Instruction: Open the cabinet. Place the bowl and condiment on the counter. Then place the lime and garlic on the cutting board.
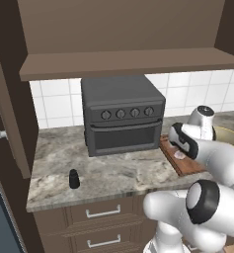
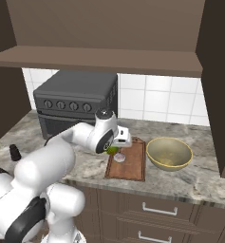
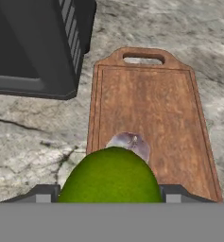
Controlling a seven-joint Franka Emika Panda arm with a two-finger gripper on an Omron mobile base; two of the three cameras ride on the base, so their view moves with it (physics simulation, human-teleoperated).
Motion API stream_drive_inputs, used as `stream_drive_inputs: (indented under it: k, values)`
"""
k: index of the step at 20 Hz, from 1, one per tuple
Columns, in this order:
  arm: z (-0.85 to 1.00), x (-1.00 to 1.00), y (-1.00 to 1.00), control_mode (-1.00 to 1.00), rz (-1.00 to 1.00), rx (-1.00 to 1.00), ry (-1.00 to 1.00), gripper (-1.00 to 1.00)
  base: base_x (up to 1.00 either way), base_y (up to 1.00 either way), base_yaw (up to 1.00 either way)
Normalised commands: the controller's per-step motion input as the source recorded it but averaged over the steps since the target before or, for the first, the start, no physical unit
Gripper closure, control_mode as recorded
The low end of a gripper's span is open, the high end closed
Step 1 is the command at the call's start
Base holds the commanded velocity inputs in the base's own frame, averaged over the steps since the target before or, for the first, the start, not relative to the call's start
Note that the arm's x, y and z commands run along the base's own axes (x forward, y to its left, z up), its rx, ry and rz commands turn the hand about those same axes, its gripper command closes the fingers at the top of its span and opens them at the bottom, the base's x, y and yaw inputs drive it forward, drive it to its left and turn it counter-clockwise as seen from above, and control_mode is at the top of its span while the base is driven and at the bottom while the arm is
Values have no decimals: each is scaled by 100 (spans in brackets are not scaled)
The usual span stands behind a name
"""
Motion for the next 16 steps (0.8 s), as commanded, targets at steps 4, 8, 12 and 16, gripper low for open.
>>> stream_drive_inputs:
  k: [4, 8, 12, 16]
  values:
    - [0, 0, -59, -100, 0, 0, 0, 100, 0, 0, 0]
    - [0, -1, -47, -100, 0, 0, 0, 100, 0, 0, 0]
    - [0, 0, -19, -100, -2, 0, 0, 100, 0, 0, 0]
    - [1, 0, 0, -100, 0, 0, -1, 100, 0, 0, 0]
